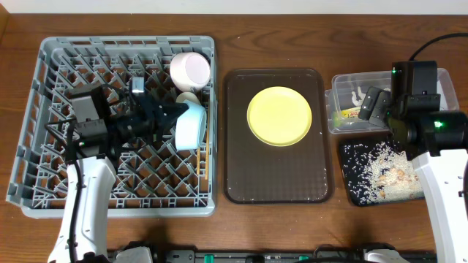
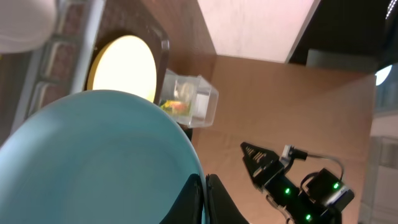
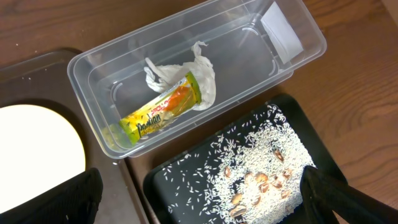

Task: Sort waste into correct bins and load items into the dishwasher rack
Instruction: 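Lift the blue bowl with the left gripper and carry it over the rack, then lower the blue bowl into the rack's right side and release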

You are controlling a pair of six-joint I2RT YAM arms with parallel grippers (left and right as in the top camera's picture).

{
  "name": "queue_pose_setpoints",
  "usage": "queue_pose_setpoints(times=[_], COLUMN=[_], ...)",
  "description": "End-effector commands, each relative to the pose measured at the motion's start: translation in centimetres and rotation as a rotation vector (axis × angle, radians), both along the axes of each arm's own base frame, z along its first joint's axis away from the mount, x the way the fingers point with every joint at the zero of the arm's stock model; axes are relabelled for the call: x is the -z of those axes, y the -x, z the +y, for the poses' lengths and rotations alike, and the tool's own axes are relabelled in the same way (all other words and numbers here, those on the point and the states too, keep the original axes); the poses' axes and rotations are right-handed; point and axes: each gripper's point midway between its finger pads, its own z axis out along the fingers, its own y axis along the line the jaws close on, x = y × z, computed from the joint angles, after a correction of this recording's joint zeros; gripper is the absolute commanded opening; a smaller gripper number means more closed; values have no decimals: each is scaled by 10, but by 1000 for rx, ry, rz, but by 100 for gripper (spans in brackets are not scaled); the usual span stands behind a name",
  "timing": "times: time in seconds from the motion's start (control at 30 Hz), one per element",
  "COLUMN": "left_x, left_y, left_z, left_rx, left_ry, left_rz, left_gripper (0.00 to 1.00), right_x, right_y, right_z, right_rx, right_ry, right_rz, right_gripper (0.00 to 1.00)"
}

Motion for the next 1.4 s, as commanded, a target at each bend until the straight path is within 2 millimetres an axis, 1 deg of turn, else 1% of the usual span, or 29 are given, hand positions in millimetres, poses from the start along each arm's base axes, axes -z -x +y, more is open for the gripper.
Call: queue_pose_setpoints(times=[0.0, 0.1, 0.17, 0.2, 0.27, 0.3, 0.37, 0.4, 0.43, 0.5, 0.57, 0.67, 0.8, 0.87, 0.93, 0.97, 1.1, 1.17, 1.3, 1.37], left_x=[-1, -9, -19, -28, -50, -61, -70, -71, -70, -64, -55, -35, -1, 14, 20, 21, 19, 20, 31, 33], left_y=[-3, -12, -18, -20, -21, -18, -11, -7, -4, -3, -3, -1, 3, 4, 2, -1, -4, -2, 4, 6], left_z=[6, 8, 8, 5, -8, -21, -40, -49, -56, -60, -60, -58, -47, -37, -24, -16, 9, 13, 10, 9], left_rx=[-35, -72, -84, -81, -36, 12, 79, 106, 125, 124, 108, 82, 27, -16, -52, -73, -116, -116, -92, -88], left_ry=[71, 124, 159, 176, 205, 214, 218, 218, 218, 218, 218, 213, 202, 198, 187, 182, 177, 169, 161, 167], left_rz=[55, 69, 56, 38, -26, -68, -110, -117, -113, -99, -77, -39, 21, 46, 37, 26, -7, -20, 18, 32], left_gripper=[6, 6, 6, 6, 6, 6, 6, 6, 6, 6, 6, 6, 6, 6, 6, 6, 6, 6, 6, 6], right_x=[-4, -4, -4, -4, -4, -4, -4, -4, -4, -4, -4, -4, -4, -4, -4, -4, -4, -4, -4, -4], right_y=[1, 1, 1, 1, 1, 1, 1, 1, 1, 1, 1, 1, 1, 1, 1, 1, 1, 1, 1, 1], right_z=[-3, -3, -3, -3, -3, -3, -3, -3, -3, -3, -3, -3, -3, -3, -3, -3, -3, -3, -3, -3], right_rx=[4, 4, 4, 3, 3, 3, 4, 3, 4, 3, 4, 3, 4, 3, 4, 4, 3, 3, 4, 3], right_ry=[17, 17, 17, 17, 17, 17, 17, 17, 17, 17, 17, 17, 17, 17, 17, 17, 17, 17, 17, 17], right_rz=[-6, -6, -6, -6, -6, -6, -6, -6, -6, -6, -6, -6, -6, -6, -6, -6, -6, -6, -6, -6], right_gripper=[99, 99, 99, 99, 99, 99, 99, 99, 99, 99, 99, 99, 99, 99, 99, 99, 99, 98, 99, 99])
